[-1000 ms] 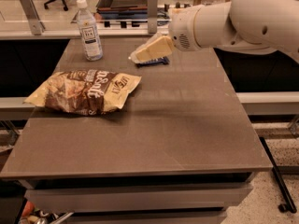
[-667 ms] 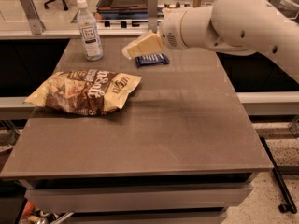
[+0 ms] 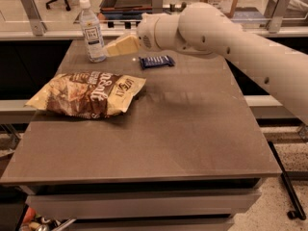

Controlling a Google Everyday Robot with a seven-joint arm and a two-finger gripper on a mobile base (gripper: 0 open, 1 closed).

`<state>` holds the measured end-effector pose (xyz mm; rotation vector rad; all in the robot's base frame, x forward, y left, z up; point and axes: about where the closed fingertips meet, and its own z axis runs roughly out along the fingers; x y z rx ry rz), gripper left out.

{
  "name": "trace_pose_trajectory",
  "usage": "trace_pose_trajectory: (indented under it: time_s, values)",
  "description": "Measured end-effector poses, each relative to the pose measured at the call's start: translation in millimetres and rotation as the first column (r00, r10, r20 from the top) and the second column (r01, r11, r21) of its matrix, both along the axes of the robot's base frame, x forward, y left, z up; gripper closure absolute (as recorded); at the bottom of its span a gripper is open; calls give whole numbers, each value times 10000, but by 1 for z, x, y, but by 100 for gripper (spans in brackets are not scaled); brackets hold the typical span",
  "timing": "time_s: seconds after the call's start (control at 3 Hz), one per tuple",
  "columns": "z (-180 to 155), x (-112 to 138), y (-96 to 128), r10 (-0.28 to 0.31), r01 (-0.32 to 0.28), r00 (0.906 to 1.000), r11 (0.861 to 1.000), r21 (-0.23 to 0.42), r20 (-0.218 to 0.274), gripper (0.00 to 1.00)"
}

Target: Pick blue plastic bottle

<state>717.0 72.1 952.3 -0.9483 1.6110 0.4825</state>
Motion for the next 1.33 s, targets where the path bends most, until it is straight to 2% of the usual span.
trace_pose_trajectory:
  time_s: [0.67, 1.33]
  values:
    - [-17, 37, 67, 851, -846, 9964, 9947, 583, -60, 0]
    - [-13, 69, 104, 1287, -1302, 9915, 9855, 1084, 205, 0]
